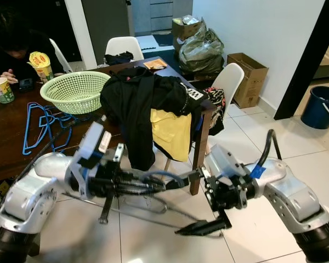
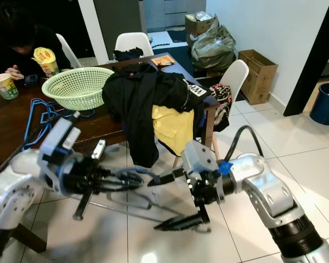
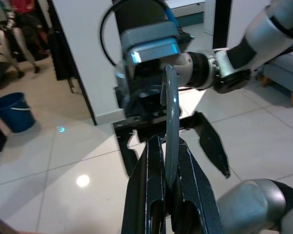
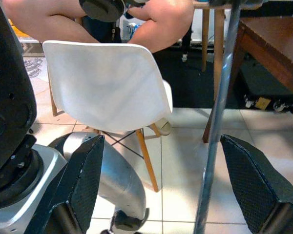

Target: Hang hanger

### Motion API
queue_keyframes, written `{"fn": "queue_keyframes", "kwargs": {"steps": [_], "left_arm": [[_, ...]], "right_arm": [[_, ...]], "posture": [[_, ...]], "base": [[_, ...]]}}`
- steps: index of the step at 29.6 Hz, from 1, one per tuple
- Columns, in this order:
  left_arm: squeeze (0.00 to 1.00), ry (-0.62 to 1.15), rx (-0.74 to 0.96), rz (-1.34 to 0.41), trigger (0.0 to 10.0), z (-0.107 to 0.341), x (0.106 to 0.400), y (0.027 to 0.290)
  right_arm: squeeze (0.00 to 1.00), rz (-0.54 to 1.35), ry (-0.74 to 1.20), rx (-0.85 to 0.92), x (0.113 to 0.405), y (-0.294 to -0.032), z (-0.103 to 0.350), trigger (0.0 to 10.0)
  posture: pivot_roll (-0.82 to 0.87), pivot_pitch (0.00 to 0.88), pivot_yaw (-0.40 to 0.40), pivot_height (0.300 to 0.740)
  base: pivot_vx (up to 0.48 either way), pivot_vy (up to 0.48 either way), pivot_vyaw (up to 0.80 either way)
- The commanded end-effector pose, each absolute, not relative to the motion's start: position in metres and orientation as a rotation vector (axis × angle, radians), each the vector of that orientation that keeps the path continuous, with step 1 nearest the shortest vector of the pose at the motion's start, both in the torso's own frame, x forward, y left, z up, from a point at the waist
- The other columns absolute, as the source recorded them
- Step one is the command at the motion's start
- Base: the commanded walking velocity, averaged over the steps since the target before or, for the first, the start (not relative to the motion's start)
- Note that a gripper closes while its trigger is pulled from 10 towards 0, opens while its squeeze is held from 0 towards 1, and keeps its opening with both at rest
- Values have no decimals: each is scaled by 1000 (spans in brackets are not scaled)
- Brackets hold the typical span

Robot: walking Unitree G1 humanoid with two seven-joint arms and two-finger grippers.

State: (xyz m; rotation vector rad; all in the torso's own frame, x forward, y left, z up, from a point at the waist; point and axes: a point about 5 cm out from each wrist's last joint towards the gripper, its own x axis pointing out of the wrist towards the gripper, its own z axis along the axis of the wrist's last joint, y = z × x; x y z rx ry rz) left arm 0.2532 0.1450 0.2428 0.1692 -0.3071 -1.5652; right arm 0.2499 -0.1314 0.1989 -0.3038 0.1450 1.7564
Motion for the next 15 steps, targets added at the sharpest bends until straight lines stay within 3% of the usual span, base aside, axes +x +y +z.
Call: {"fn": "queue_keyframes", "kwargs": {"steps": [1, 15], "left_arm": [[0, -319, 195, -1542, 10000, 247, 256, 148], [0, -368, 159, -1522, 10000, 251, 257, 147]], "right_arm": [[0, 1776, 149, -308, 246, -128, 199, 10000], [0, 1522, 135, -169, 267, -99, 186, 10000]], "posture": [[-32, 0, 65, 740], [-32, 0, 74, 740]], "base": [[0, 0, 0], [0, 0, 0]]}}
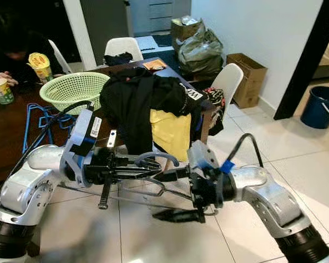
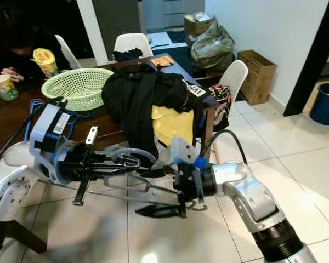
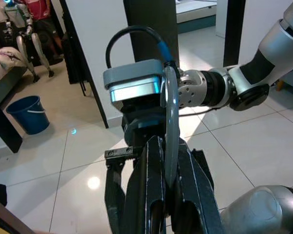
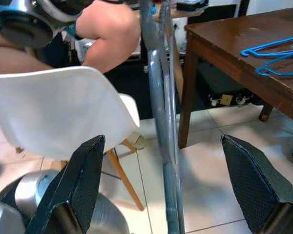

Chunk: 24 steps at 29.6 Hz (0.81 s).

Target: Hang hanger

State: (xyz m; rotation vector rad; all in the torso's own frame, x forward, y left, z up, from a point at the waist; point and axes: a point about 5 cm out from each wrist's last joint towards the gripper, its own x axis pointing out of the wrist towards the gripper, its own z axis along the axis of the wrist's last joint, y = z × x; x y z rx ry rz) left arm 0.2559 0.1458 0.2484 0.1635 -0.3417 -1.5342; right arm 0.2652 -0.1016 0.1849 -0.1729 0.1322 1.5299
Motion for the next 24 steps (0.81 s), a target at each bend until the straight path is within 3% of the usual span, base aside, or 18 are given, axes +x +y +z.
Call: {"fn": "queue_keyframes", "kwargs": {"steps": [1, 12, 13, 15, 16, 19, 20, 24], "left_arm": [[0, -368, 159, -1522, 10000, 251, 257, 147], [0, -378, 145, -1510, 10000, 250, 258, 146], [0, -377, 145, -1509, 10000, 250, 258, 147], [0, -377, 145, -1509, 10000, 250, 258, 147], [0, -377, 144, -1508, 10000, 250, 258, 147], [0, -377, 144, -1508, 10000, 250, 258, 147], [0, -376, 142, -1509, 10000, 249, 258, 147], [0, -373, 138, -1511, 10000, 248, 257, 146]], "right_arm": [[0, 1522, 135, -169, 267, -99, 186, 10000], [0, 1496, 125, -133, 267, -96, 188, 10000], [0, 1484, 118, -131, 268, -96, 189, 9529], [0, 1484, 118, -131, 268, -96, 189, 9529], [0, 1473, 108, -130, 270, -97, 191, 5647], [0, 1473, 108, -130, 270, -97, 191, 5647], [0, 1459, 96, -126, 272, -99, 194, 0], [0, 1445, 75, -116, 274, -101, 198, 0]], "posture": [[-32, 0, 74, 740], [-33, 0, 73, 740], [-33, 0, 73, 740], [-33, 0, 73, 740], [-34, 0, 77, 740], [-34, 0, 77, 740], [-34, 0, 77, 740], [-33, 0, 75, 740]], "base": [[0, 0, 0], [0, 0, 0], [0, 0, 0], [0, 0, 0], [0, 0, 0], [0, 0, 0], [0, 0, 0], [0, 0, 0]]}}
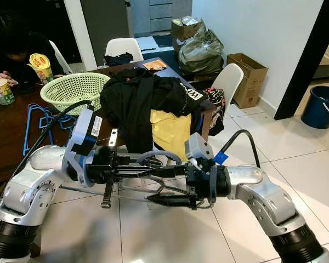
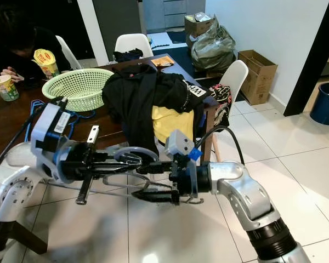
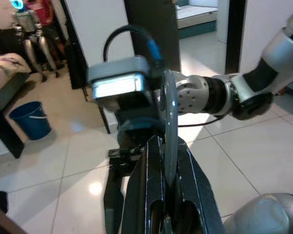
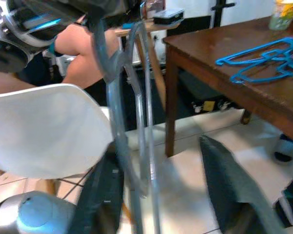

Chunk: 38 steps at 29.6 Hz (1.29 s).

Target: Hang hanger

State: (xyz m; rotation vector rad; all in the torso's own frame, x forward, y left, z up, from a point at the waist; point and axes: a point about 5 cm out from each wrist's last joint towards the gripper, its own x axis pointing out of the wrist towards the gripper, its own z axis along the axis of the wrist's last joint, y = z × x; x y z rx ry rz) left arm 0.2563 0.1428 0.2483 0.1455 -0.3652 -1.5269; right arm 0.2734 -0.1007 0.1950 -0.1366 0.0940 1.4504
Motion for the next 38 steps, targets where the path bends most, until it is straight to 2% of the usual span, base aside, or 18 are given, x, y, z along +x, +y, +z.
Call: {"fn": "queue_keyframes", "kwargs": {"steps": [1, 22, 23, 34, 38], "left_arm": [[0, -373, 138, -1511, 10000, 248, 257, 146], [0, -357, 112, -1498, 10000, 242, 257, 144], [1000, -346, 83, -1501, 10000, 241, 257, 143], [1000, -292, -42, -1419, 10000, 227, 264, 151], [1000, -259, -52, -1306, 10000, 216, 266, 170]], "right_arm": [[0, 1445, 75, -116, 274, -101, 198, 0], [0, 1444, 59, -113, 276, -104, 202, 0], [0, 1444, 61, -116, 276, -105, 202, 0], [0, 1388, 88, -142, 282, -109, 194, 0], [0, 1204, 177, -256, 301, -127, 176, 0]], "posture": [[-33, 0, 75, 740], [-30, 0, 74, 740], [-29, 0, 74, 740], [-29, 0, 76, 740], [-29, 0, 76, 740]], "base": [[0, 0, 0], [0, 0, 0], [0, 0, 0], [0, 0, 0], [0, 0, 0]]}}
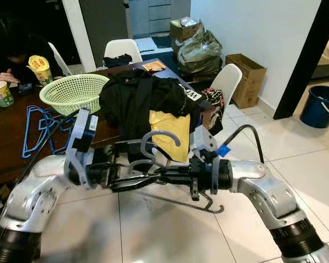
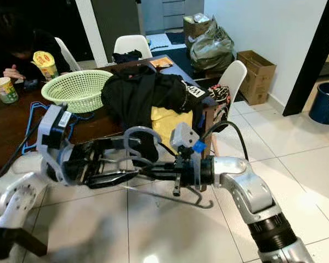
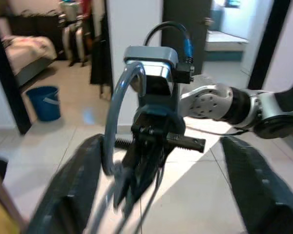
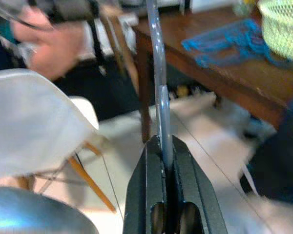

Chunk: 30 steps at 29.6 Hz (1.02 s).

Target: Hang hanger

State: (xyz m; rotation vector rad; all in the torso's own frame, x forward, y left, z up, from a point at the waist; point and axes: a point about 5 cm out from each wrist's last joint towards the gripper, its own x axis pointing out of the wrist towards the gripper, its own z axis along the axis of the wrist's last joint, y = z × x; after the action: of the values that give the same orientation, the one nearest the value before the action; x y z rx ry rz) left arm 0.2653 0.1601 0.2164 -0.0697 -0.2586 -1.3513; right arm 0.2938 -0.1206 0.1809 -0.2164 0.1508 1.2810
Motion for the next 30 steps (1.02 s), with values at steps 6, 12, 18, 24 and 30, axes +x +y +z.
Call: {"fn": "queue_keyframes", "kwargs": {"steps": [6, 12, 18, 24, 30], "left_arm": [[1000, -222, -16, -1190, 10000, 209, 266, 193], [1000, -170, 106, -938, 10000, 201, 274, 228], [0, -138, 65, -493, 10000, 174, 296, 222], [0, -49, -9, -289, 10000, 128, 290, 197], [0, -33, -58, -100, 10000, 111, 286, 200]], "right_arm": [[0, 1034, 247, -359, 317, -151, 163, 0], [0, 902, 337, -500, 324, -178, 146, 0], [0, 421, 262, -363, 356, -208, 144, 10000], [0, 123, 231, -141, 356, -234, 128, 10000], [0, 4, 245, -87, 347, -240, 103, 10000]], "posture": [[-22, 0, 75, 740], [-15, 0, 71, 740], [11, 0, 76, 740], [12, 0, 76, 740], [22, 0, 69, 740]], "base": [[0, 0, 0], [0, 0, 0], [0, 0, 0], [0, 0, -381], [0, 0, -631]]}}
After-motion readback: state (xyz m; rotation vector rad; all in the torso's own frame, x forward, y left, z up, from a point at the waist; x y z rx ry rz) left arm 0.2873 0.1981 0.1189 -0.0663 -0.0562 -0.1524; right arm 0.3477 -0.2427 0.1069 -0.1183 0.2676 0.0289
